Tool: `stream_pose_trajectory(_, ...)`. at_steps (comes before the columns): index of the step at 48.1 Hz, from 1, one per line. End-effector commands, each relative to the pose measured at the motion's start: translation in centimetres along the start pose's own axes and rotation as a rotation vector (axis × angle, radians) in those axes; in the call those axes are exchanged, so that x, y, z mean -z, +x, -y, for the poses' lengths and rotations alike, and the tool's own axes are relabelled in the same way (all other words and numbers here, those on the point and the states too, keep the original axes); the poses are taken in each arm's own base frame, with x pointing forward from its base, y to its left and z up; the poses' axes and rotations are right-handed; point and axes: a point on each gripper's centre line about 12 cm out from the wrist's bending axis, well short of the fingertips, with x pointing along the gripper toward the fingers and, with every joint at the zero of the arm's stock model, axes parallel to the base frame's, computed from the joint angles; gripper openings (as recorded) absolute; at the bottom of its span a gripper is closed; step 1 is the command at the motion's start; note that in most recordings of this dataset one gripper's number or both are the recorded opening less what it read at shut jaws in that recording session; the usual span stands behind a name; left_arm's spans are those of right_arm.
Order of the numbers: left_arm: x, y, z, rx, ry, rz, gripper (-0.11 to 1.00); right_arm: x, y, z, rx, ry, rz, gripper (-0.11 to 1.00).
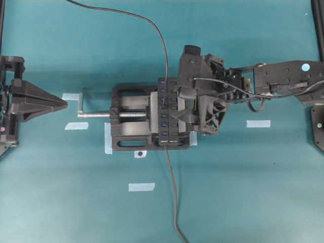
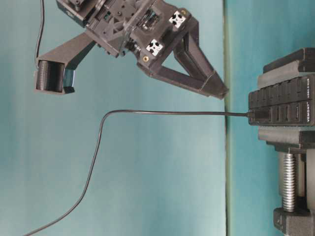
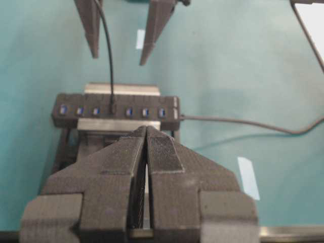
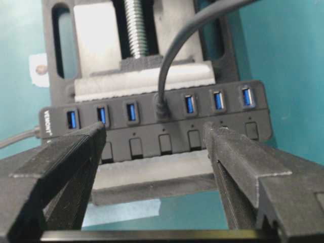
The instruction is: Insert the USB into the center port of the fixed hub
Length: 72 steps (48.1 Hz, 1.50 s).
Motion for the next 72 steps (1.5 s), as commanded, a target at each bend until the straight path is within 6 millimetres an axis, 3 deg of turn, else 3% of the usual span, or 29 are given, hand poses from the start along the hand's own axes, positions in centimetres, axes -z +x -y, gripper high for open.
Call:
stream_pose_trajectory(1, -0.5, 0.1, 0.0, -0.001, -0.002, 0.012, 0.00, -1.0, -1.1, -0.2, -0.007, 0.007, 0.046, 0.83)
stream_pose_trajectory(72, -0.4, 0.1, 0.0, -0.001, -0.002, 0.011, 0.00, -0.6, -2.1, -0.2, -0.016, 0.007, 0.096, 0.83)
